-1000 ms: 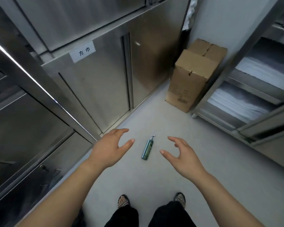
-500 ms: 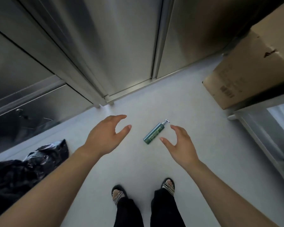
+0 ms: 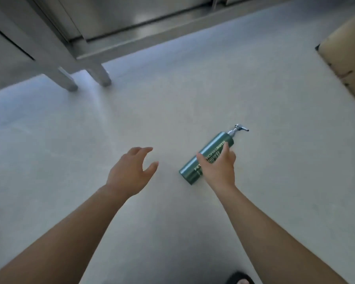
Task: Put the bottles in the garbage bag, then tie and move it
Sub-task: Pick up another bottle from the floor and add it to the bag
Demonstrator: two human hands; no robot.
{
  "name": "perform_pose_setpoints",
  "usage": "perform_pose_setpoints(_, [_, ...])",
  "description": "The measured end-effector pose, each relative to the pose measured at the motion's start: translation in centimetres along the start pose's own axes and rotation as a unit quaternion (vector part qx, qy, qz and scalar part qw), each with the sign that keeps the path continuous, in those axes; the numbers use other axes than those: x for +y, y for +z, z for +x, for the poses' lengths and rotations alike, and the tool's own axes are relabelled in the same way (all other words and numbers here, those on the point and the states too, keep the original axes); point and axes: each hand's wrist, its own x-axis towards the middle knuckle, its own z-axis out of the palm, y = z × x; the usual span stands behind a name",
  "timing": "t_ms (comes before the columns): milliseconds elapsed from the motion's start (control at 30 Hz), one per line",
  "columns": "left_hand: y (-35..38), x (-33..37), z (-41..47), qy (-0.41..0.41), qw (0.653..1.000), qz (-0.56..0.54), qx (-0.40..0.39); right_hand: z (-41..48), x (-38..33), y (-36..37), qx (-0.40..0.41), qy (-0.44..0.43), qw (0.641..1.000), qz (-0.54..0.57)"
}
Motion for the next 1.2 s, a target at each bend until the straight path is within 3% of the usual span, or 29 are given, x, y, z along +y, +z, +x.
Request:
perform_pose_setpoints(167, [12.0, -6.9, 5.7, 0.003, 0.997, 0.073, -0.003, 7.1, 6.3, 6.8, 0.064, 0.012, 0.998, -0.005])
perform_pose_setpoints(267, [16.8, -10.0, 6.9, -0.006, 0.992, 0.125, -0.028, 8.4, 8.7, 8.9, 0.063, 0.001, 0.998, 0.020])
perform_pose_setpoints(367, [18.9, -11.7, 6.8, 0.001, 0.986, 0.165, -0.037, 8.9, 9.4, 9.6, 0.023, -0.006, 0.999, 0.034])
perform_pose_setpoints(500, [16.5, -11.4, 9.3, 0.025, 0.983, 0.178, -0.027, 9.4, 8.2, 8.8, 0.010, -0.062, 0.997, 0.044])
perform_pose_setpoints(633, [11.1, -8.6, 8.0, 0.050, 0.986, 0.159, 0.022, 6.2, 6.7, 6.5, 0.005, -0.084, 0.994, 0.069])
perform_pose_setpoints(800, [0.4, -4.2, -2.0, 0.046, 0.992, 0.114, 0.015, -5.0, 1.7, 0.8, -0.072, -0.113, 0.987, 0.084])
perform_pose_setpoints(1000, [-18.7, 4.8, -18.3, 0.026, 0.999, 0.019, 0.002, -23.4, -10.0, -14.4, -0.165, -0.163, 0.967, 0.103])
perform_pose_setpoints(1200, [-37.6, 14.2, -34.2, 0.020, 0.993, -0.055, 0.101, -39.4, -22.5, -30.4, -0.216, -0.264, 0.937, 0.069])
